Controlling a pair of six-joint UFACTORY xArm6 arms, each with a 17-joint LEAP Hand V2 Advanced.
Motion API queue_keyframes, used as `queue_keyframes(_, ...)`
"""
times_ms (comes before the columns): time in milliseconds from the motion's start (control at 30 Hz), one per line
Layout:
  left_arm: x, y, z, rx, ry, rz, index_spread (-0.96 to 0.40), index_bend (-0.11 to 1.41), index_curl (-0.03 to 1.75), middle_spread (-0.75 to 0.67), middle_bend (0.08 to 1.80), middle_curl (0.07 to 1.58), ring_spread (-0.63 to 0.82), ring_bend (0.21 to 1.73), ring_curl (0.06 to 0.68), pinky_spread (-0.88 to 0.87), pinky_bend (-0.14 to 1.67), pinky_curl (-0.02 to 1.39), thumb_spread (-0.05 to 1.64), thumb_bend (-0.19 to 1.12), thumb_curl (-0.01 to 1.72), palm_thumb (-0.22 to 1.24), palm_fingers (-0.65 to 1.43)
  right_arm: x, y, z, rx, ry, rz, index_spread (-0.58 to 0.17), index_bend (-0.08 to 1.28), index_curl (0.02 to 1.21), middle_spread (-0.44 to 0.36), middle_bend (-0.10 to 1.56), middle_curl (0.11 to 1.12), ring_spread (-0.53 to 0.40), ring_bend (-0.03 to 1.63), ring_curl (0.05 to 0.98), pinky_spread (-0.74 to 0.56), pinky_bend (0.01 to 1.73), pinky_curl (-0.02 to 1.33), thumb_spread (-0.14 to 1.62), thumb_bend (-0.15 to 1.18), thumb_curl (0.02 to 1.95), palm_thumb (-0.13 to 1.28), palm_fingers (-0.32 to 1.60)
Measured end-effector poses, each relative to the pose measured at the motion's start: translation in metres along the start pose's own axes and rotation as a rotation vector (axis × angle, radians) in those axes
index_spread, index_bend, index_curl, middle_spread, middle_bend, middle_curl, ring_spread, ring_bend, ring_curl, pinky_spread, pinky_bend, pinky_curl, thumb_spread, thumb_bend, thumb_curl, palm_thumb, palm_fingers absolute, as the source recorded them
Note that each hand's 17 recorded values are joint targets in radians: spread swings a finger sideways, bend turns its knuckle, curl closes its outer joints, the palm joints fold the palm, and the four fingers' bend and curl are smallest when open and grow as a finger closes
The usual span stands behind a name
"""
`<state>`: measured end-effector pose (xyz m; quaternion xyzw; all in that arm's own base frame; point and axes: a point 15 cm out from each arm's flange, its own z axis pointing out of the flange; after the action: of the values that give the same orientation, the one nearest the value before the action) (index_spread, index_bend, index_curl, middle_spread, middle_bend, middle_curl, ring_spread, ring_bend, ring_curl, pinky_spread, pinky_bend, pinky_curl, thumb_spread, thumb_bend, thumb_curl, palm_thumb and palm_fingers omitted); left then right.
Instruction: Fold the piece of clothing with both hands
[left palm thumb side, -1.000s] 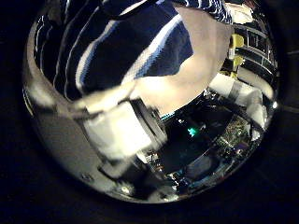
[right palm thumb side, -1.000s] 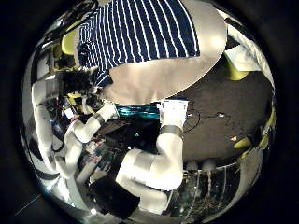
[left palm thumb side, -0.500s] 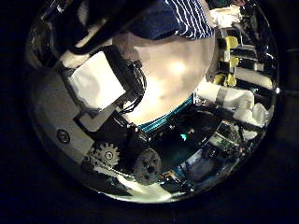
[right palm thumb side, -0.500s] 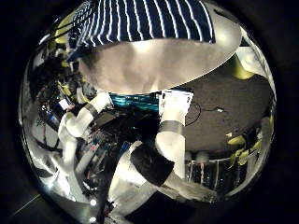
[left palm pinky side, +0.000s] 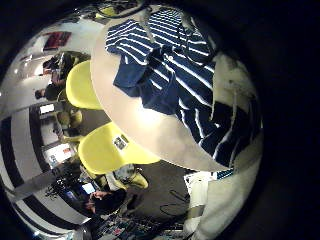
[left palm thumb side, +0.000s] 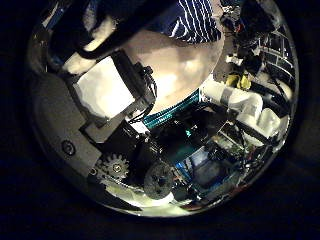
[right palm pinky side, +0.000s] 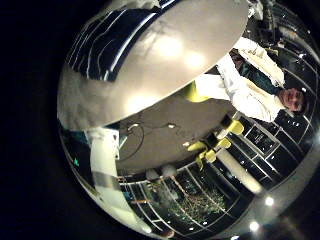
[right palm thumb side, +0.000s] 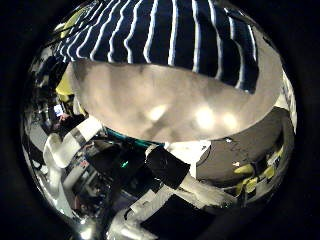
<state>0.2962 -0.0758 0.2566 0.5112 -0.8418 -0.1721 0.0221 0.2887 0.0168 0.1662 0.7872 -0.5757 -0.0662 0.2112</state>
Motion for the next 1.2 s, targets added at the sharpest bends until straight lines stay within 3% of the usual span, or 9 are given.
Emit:
queue_keyframes(367,-0.006,-0.002,-0.009,-0.013,-0.006,0.013,-0.76,0.39,1.22,-0.60,0.95,1.01,-0.44,1.42,0.540,-0.60,1.18,0.72,1.10,-0.01,0.64,0.69,1.00,-0.015,-0.016,0.029,-0.077,0.015,0.009,-0.267,0.19,0.31,-0.116,0.46,0.45,-0.163,0.80,0.331,0.09,0.53,0.23,1.08,-0.01,0.30,0.42,0.45)
queue_keyframes(533,-0.009,-0.002,-0.011,-0.017,-0.010,0.018,-0.77,0.36,1.27,-0.60,0.95,1.02,-0.44,1.41,0.539,-0.60,1.18,0.72,1.09,-0.02,0.65,0.68,1.01,-0.019,-0.029,0.023,-0.065,0.034,0.001,-0.319,0.17,0.31,-0.262,0.53,0.49,-0.262,0.96,0.378,-0.16,0.72,0.25,1.08,0.00,0.33,0.55,0.78)
queue_keyframes(600,-0.011,-0.001,-0.012,-0.018,-0.009,0.019,-0.77,0.34,1.29,-0.60,0.94,1.02,-0.44,1.41,0.538,-0.60,1.18,0.72,1.08,-0.01,0.65,0.68,1.01,-0.022,-0.032,0.022,-0.064,0.043,-0.002,-0.341,0.18,0.33,-0.290,0.54,0.51,-0.285,1.00,0.412,-0.25,0.80,0.29,1.07,0.00,0.33,0.59,0.81)
queue_keyframes(633,-0.012,-0.001,-0.013,-0.019,-0.009,0.022,-0.77,0.34,1.30,-0.61,0.94,1.02,-0.44,1.41,0.537,-0.60,1.18,0.72,1.08,-0.01,0.65,0.68,1.01,-0.023,-0.033,0.020,-0.059,0.045,-0.002,-0.360,0.20,0.34,-0.281,0.56,0.53,-0.286,1.02,0.422,-0.30,0.84,0.29,1.07,0.00,0.35,0.62,0.91)
queue_keyframes(733,-0.016,0.002,-0.015,-0.023,-0.004,0.024,-0.77,0.31,1.33,-0.61,0.93,1.03,-0.44,1.40,0.536,-0.60,1.17,0.71,1.08,-0.01,0.66,0.68,1.02,-0.022,-0.037,0.013,-0.041,0.045,0.011,-0.416,0.33,0.42,-0.319,0.71,0.61,-0.293,1.06,0.460,-0.36,0.93,0.35,1.07,0.02,0.38,0.72,1.19)
queue_keyframes(867,-0.020,0.002,-0.020,-0.016,-0.002,0.025,-0.77,0.29,1.36,-0.61,0.92,1.03,-0.44,1.40,0.535,-0.60,1.16,0.71,1.09,-0.01,0.66,0.68,1.03,-0.021,-0.039,0.005,-0.020,0.047,0.014,-0.451,0.59,0.56,-0.321,0.86,0.70,-0.291,1.12,0.521,-0.35,1.07,0.44,1.06,0.03,0.41,0.84,1.23)
queue_keyframes(1033,-0.023,0.001,-0.026,-0.012,0.000,0.033,-0.77,0.26,1.39,-0.62,0.90,1.04,-0.44,1.39,0.534,-0.60,1.15,0.71,1.09,-0.01,0.66,0.68,1.04,-0.013,-0.043,-0.015,0.020,0.061,0.022,-0.430,0.88,0.73,-0.288,1.05,0.82,-0.280,1.24,0.603,-0.30,1.23,0.55,1.07,0.09,0.49,1.01,1.14)
queue_keyframes(1200,-0.023,0.006,-0.029,-0.013,0.006,0.044,-0.76,0.24,1.42,-0.62,0.89,1.04,-0.45,1.38,0.533,-0.60,1.14,0.71,1.09,-0.01,0.67,0.68,1.05,-0.001,-0.030,-0.029,0.035,0.059,0.046,-0.395,1.00,0.82,-0.263,1.14,0.88,-0.277,1.31,0.666,-0.26,1.29,0.63,1.08,0.09,0.55,1.06,1.06)
